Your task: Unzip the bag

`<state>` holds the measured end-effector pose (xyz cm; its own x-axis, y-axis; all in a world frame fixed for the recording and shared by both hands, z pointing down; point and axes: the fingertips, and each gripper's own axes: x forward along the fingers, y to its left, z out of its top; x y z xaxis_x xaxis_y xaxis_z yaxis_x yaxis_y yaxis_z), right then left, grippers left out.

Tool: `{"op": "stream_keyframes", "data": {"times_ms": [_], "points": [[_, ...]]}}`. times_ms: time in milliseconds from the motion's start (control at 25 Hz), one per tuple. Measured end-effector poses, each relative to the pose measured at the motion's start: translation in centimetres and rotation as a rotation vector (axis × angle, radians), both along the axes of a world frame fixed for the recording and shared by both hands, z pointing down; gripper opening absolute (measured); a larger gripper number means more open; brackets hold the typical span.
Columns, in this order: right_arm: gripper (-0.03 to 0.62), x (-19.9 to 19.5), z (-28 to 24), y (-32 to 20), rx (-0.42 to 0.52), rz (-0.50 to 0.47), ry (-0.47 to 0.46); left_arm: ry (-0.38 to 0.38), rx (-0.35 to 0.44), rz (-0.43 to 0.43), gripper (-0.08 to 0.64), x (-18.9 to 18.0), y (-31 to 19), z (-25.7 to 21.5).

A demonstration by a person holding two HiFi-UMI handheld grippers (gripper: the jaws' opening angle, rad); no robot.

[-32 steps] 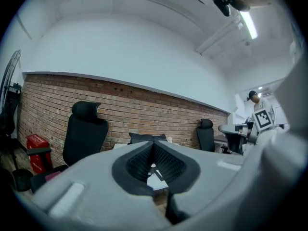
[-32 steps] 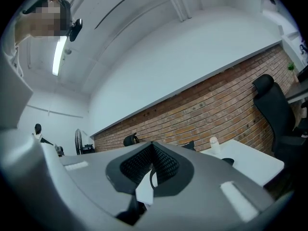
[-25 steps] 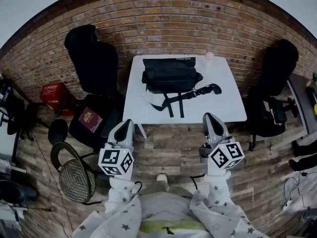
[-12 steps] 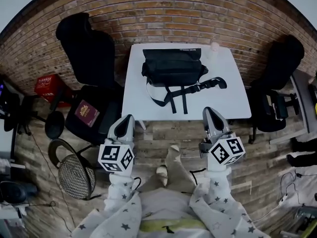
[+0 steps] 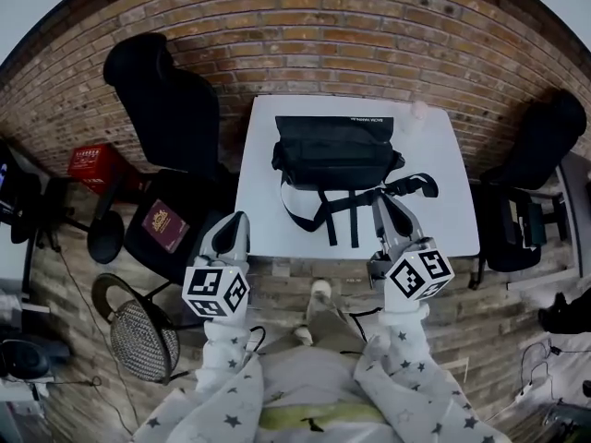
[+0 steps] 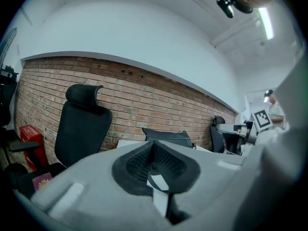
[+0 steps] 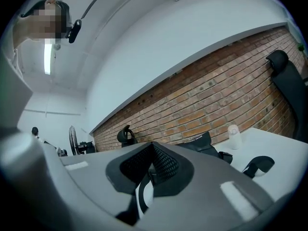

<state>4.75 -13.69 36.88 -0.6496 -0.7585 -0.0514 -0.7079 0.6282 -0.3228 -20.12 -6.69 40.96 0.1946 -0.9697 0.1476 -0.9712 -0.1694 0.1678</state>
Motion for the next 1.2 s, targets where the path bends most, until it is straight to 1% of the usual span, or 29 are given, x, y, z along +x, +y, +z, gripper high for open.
{"op": "stream_keyframes", "data": {"times_ms": [280, 600, 760, 880, 960, 1000, 1120, 1200], "points": [[0.006, -2.4, 0.4, -5.8, -0.014, -0.066, -0.009, 0.005, -0.028, 0.001, -0.002, -0.2, -5.1, 0.7], [0.006, -6.7, 2.7, -9.4, -0.048, -0.218, 0.029, 0.024, -0.057, -0.028, -0.002, -1.6, -9.0, 1.7], [0.006, -8.6, 3.7, -10.3, -0.058, -0.292, 0.050, 0.039, -0.062, -0.022, -0.001, -1.7, -10.8, 2.2], [0.006, -10.2, 4.9, -10.1, -0.071, -0.367, 0.072, 0.039, -0.074, 0.000, -0.002, -1.4, -12.0, 2.8], [0.006, -11.1, 6.0, -9.9, -0.086, -0.398, 0.096, 0.037, -0.081, 0.022, 0.004, -1.2, -13.0, 3.0], [0.006, -11.5, 6.5, -9.9, -0.094, -0.406, 0.108, 0.038, -0.084, 0.033, 0.019, -1.1, -13.4, 3.1], [0.011, -12.9, 8.2, -9.5, -0.127, -0.422, 0.124, 0.042, -0.101, 0.067, 0.026, -1.2, -14.6, 3.3], [0.035, -13.6, 9.2, -9.3, -0.148, -0.426, 0.135, 0.043, -0.111, 0.091, 0.028, -1.3, -15.4, 3.5]]}}
